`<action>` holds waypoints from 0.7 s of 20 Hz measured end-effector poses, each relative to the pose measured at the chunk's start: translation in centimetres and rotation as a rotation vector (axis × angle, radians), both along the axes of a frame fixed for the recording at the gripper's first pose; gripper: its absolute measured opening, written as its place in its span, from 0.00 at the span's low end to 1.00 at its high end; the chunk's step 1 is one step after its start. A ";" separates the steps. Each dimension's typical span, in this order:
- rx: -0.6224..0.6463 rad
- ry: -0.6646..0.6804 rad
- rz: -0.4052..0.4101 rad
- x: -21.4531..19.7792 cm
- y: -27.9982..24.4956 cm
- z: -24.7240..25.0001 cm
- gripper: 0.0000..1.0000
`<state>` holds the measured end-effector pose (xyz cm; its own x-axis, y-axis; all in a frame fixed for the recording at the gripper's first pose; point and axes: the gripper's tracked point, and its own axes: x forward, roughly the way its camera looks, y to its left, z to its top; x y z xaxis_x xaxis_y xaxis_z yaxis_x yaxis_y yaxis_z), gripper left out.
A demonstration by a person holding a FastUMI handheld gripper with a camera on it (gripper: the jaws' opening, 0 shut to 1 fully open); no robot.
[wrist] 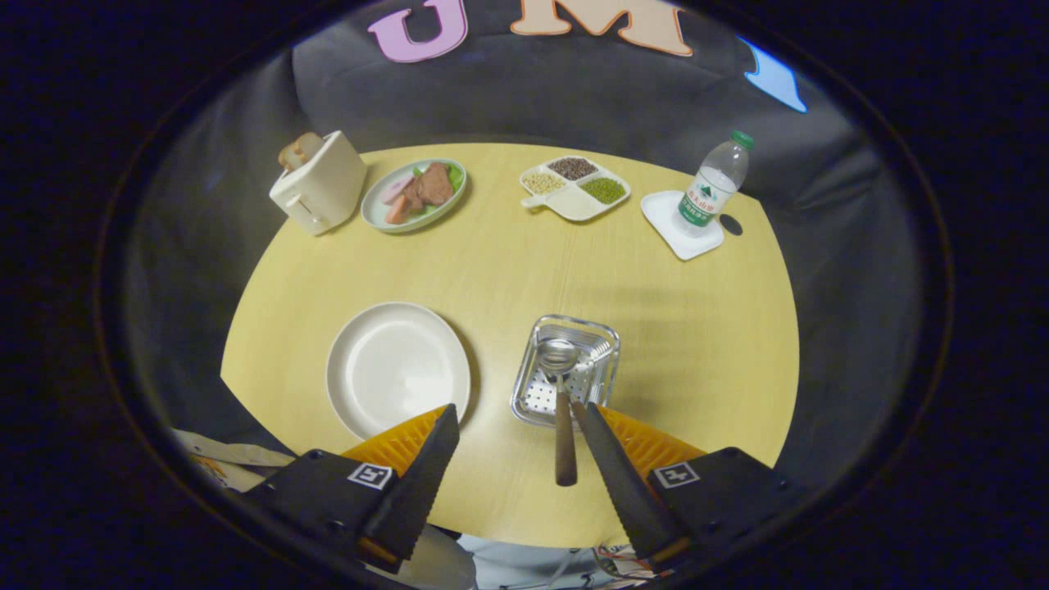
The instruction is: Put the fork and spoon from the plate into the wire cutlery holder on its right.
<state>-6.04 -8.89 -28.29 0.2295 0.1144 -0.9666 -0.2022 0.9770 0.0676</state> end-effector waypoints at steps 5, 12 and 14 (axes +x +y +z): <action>0.003 -0.090 -0.059 -1.3 0.6 0.3 0.99; -0.025 -0.295 -0.092 -1.4 1.3 2.4 0.99; -0.008 -0.369 -0.102 -1.3 2.2 3.6 0.99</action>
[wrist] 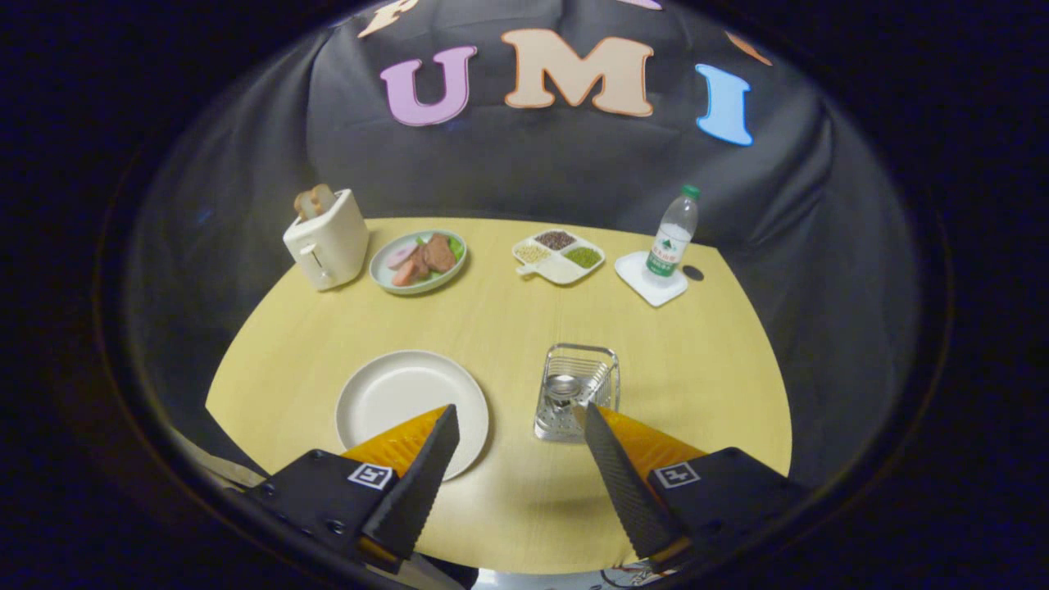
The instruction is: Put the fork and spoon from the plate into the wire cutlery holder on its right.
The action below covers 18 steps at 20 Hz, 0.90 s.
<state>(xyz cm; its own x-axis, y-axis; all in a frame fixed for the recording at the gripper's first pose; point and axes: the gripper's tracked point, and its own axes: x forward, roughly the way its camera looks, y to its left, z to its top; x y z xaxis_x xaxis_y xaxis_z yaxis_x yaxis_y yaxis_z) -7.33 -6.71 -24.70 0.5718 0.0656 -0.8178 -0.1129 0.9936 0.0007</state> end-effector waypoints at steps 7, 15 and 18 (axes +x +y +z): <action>0.040 -0.380 -0.032 1.4 2.3 6.8 0.98; 0.077 -0.644 -0.091 2.3 3.2 12.3 0.98; 0.101 -0.669 -0.107 2.6 3.0 13.0 0.98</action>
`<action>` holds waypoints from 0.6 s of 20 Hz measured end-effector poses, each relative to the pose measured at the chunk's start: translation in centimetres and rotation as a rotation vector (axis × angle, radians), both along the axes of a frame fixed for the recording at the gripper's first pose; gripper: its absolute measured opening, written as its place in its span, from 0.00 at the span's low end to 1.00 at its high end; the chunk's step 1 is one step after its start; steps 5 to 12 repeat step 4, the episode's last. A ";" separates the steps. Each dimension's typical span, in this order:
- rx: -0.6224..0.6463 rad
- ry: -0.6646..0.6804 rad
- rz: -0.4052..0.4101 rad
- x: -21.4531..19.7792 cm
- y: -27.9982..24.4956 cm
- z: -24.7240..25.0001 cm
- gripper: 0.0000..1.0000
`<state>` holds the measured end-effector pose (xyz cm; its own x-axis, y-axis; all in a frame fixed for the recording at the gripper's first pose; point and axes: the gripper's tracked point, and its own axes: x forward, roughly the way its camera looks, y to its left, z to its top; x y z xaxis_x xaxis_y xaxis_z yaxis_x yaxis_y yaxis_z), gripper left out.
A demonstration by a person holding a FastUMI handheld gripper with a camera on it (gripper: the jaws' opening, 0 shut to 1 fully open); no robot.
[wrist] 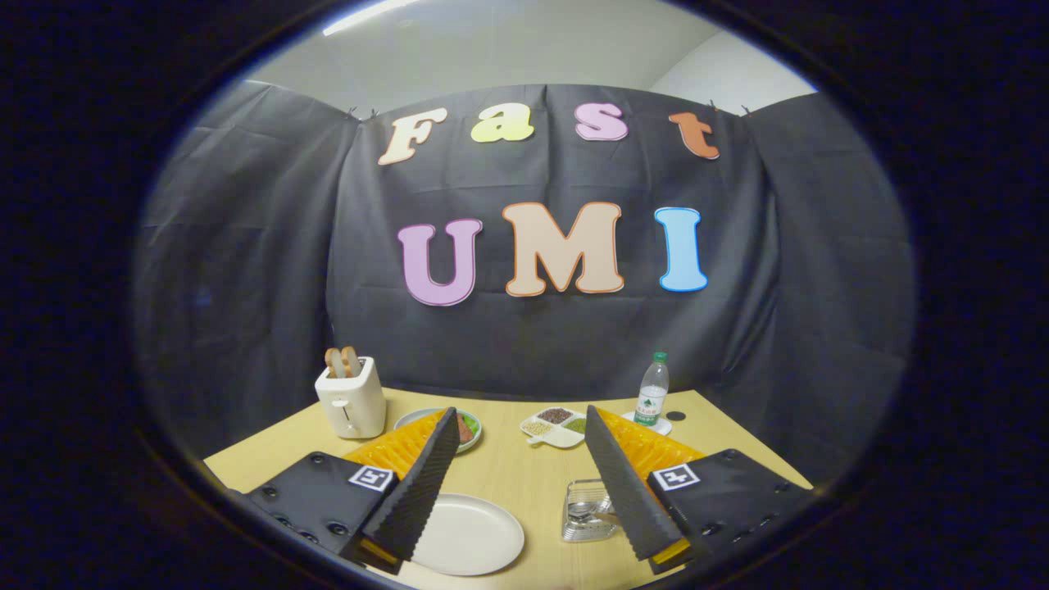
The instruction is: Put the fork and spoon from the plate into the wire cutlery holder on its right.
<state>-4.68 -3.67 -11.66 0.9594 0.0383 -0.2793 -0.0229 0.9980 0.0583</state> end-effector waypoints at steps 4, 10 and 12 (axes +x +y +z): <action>0.025 -0.017 -0.016 0.4 -0.8 0.3 0.98; 0.025 -0.017 -0.016 0.4 -0.8 0.3 0.98; 0.025 -0.017 -0.016 0.4 -0.8 0.3 0.98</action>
